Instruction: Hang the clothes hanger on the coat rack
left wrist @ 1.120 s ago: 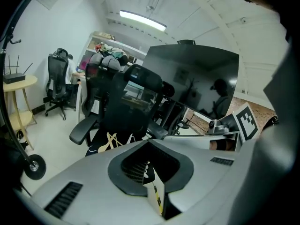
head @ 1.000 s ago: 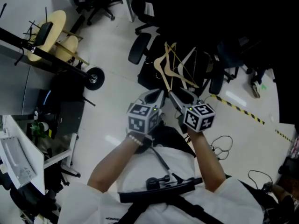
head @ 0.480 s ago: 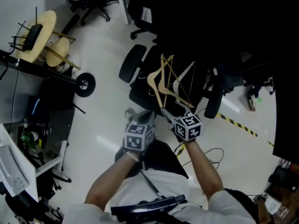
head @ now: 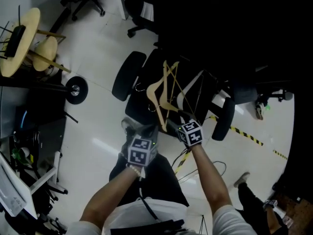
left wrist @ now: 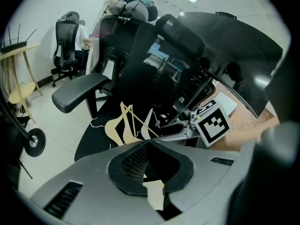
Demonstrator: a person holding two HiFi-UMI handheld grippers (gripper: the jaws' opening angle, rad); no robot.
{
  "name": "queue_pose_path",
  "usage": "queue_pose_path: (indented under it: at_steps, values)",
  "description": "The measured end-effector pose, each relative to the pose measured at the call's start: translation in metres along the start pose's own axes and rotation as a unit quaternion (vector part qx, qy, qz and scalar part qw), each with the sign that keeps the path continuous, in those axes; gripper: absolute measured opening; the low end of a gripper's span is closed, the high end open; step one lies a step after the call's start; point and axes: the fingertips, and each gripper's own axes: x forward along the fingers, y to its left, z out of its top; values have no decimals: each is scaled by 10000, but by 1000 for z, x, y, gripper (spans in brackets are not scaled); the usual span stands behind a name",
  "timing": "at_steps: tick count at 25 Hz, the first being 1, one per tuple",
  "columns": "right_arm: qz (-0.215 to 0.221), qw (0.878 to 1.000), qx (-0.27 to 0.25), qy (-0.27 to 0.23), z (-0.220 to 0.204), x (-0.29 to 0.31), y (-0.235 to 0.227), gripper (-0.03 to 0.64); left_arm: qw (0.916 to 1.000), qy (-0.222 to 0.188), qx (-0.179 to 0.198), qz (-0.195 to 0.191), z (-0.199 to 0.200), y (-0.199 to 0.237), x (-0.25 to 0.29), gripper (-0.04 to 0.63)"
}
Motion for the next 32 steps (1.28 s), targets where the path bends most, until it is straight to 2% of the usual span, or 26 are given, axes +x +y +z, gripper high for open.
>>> queue_pose_path:
  at_steps: [6, 14, 21, 25, 32]
  values:
    - [-298, 9944, -705, 726, -29, 49, -33, 310, 9997, 74, -208, 64, -12, 16, 37, -3]
    - [-348, 9857, -1138, 1195, -44, 93, -46, 310, 9983, 7, -542, 235, -25, 34, 58, -3]
    - [-368, 9688, -1905, 1541, -53, 117, -45, 310, 9971, -77, -703, 271, -33, 39, 61, -3]
    - [-418, 9634, -2019, 1711, -59, 127, -47, 298, 9963, -101, -800, 307, -39, 43, 61, -3]
    - [-565, 9618, -1988, 1798, -58, 135, -52, 281, 9949, -5, -943, 349, -49, 53, 69, -3]
